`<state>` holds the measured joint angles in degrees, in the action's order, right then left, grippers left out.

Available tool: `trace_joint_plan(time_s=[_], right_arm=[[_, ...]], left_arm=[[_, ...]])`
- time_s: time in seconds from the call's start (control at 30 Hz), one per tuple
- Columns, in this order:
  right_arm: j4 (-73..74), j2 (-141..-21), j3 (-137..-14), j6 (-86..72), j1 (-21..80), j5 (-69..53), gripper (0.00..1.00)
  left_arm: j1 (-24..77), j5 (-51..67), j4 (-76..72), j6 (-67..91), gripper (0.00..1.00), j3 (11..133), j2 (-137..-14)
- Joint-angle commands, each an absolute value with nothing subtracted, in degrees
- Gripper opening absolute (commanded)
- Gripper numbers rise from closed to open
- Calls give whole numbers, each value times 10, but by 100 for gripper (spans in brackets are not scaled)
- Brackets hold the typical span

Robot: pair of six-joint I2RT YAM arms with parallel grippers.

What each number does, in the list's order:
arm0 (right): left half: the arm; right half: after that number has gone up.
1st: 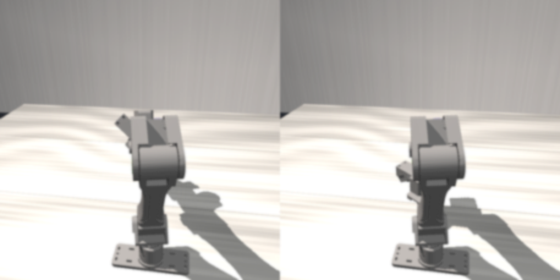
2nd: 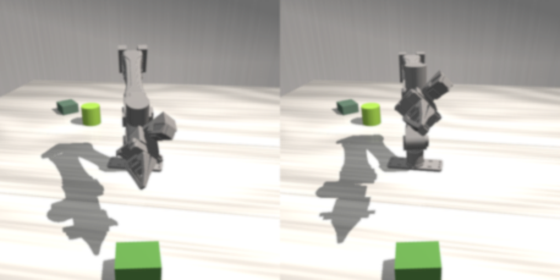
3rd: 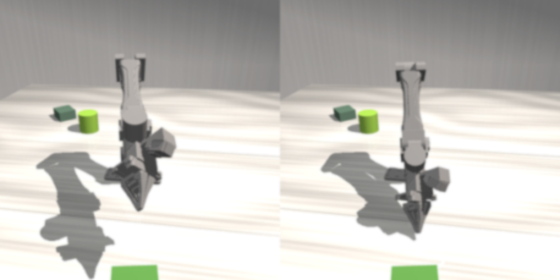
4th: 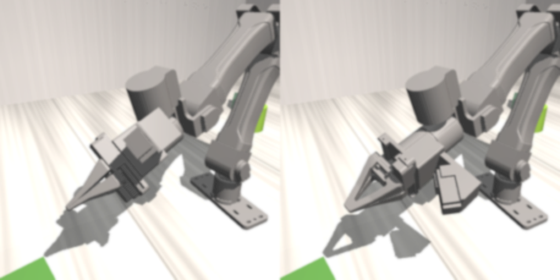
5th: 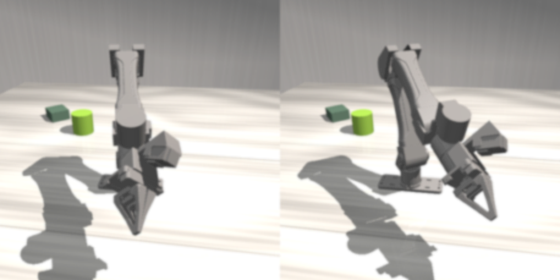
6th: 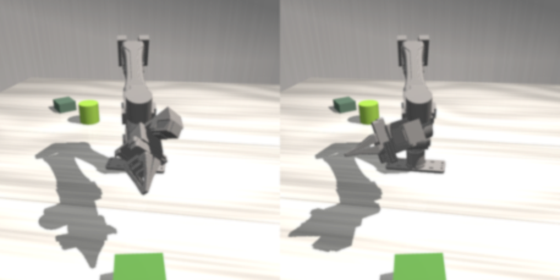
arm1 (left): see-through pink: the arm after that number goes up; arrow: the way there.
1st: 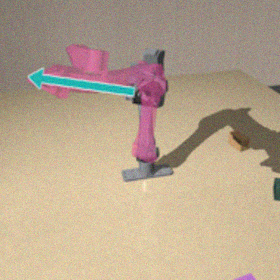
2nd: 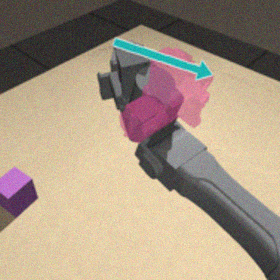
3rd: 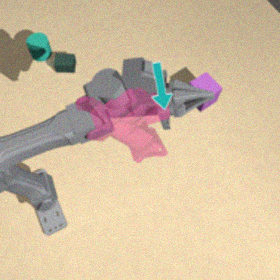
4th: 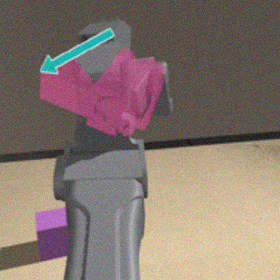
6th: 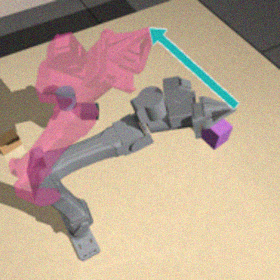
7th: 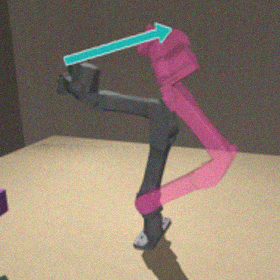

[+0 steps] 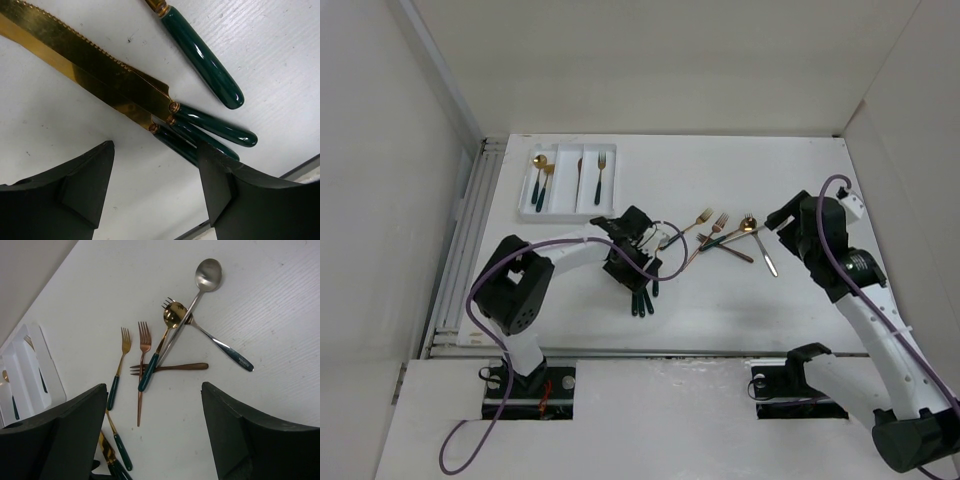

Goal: Sort the eating utensils into containers

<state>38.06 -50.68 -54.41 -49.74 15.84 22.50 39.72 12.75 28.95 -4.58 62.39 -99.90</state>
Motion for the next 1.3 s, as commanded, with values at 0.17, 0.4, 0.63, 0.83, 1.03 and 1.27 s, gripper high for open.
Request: trace_joint_plan(time_s=[0.17, 0.4, 0.63, 0.83, 1.03, 1.27], right_arm=[[392, -483, -549, -502, 162, 262, 81], [392, -471, -549, -497, 162, 285, 81], [387, -471, -549, -485, 162, 295, 81], [381, -471, -549, -485, 162, 295, 81], [370, -471, -544, -485, 162, 295, 81], [370, -471, -550, -475, 162, 306, 81]], left_arm=[[418, 56, 308, -34, 61, 625, -1040], [418, 43, 314, -54, 35, 630, -1056], [382, 8, 376, -104, 35, 694, -1109], [358, -4, 390, -139, 41, 655, -1087], [364, 2, 370, -150, 41, 629, -1076], [364, 33, 338, -156, 22, 623, -1087]])
